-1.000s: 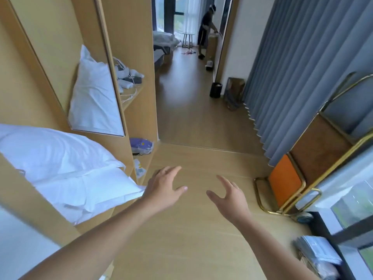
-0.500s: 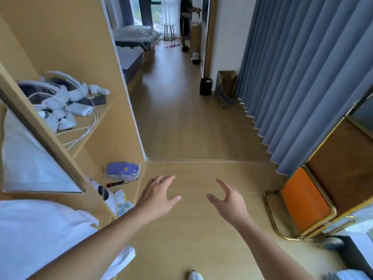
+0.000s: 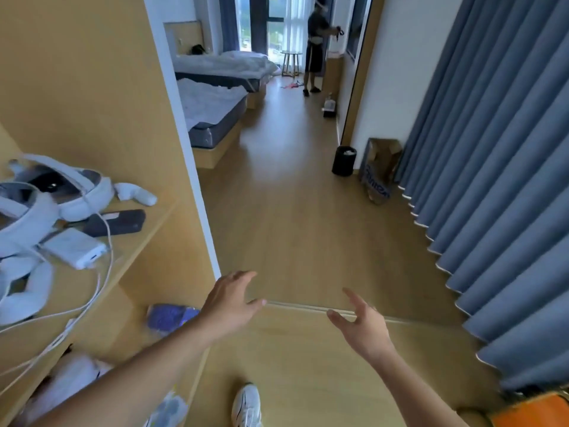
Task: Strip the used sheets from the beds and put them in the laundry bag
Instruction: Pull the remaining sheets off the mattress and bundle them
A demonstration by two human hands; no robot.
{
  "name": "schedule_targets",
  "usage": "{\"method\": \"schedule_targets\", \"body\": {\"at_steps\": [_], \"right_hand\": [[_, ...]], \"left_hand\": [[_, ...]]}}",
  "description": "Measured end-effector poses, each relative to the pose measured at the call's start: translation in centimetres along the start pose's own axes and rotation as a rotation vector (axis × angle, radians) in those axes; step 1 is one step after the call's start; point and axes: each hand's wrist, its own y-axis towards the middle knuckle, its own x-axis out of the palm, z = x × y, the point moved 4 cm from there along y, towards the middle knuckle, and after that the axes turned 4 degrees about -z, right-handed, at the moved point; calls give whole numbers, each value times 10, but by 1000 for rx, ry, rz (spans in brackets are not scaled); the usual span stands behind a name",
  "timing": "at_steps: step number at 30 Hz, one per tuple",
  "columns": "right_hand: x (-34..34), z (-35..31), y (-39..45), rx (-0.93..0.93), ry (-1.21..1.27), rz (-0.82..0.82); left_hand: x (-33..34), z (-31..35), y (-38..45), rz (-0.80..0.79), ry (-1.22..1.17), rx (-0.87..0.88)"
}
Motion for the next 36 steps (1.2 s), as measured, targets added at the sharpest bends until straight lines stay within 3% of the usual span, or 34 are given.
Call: {"method": "schedule_targets", "body": {"at_steps": [9, 15, 21, 27, 36], "right_hand": [[-80, -75, 221, 70, -23, 143], [-109, -73, 366, 129, -31, 125], [-140, -76, 552, 113, 20, 25], [-186, -143, 711, 5, -36, -64], [-161, -219, 907, -55, -43, -182]], "left_hand": [[-63, 58, 273, -70, 11, 195], [-65, 91, 425, -124, 75, 263], [-53, 98, 579, -188, 94, 117], [-113, 99, 703, -98, 96, -17], [-155, 34, 892, -71, 50, -121]]}}
